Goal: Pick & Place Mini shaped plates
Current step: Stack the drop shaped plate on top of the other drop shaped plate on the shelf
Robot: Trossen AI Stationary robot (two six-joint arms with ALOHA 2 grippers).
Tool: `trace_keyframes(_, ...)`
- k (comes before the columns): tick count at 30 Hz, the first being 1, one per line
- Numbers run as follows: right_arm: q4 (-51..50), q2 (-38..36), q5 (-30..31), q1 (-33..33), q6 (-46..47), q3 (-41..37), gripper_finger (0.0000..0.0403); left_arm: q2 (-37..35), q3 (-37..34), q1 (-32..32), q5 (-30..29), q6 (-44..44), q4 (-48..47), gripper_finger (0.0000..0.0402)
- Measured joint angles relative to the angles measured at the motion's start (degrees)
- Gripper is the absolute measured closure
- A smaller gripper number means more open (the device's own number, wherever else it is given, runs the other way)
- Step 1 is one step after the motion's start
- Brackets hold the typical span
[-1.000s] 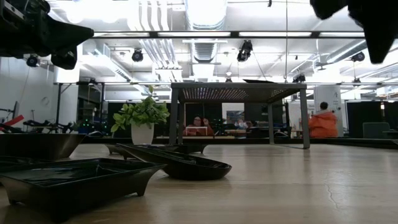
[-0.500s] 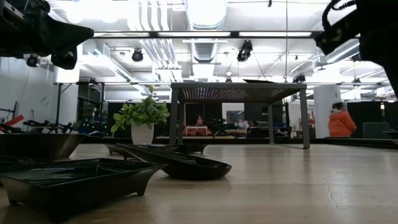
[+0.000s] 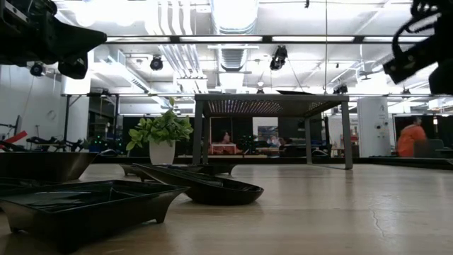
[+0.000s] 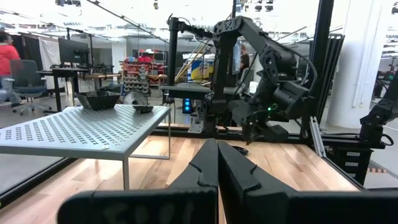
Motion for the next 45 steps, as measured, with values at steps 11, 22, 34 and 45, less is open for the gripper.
trace_keyframes(11,8.54,-3.34,0.03,-0.47,4.94,-8.66,0.0331,0.00,0.00,-0.01,-0.01,0.00,0.00,0.0401)
trace_keyframes(22,9.34,-3.34,3.13,-1.19,6.09,-9.89,0.0316,0.00,0.00,0.00,-0.01,0.02,0.00,0.0401)
trace_keyframes(34,10.83,-3.34,3.59,-1.79,6.17,-11.13,0.0316,0.00,-0.01,-0.01,-0.01,0.01,0.00,0.0401)
trace_keyframes(45,11.65,-3.34,3.14,-1.79,4.78,-12.27,0.0343,0.00,0.00,0.00,-0.01,0.01,0.00,0.0401)
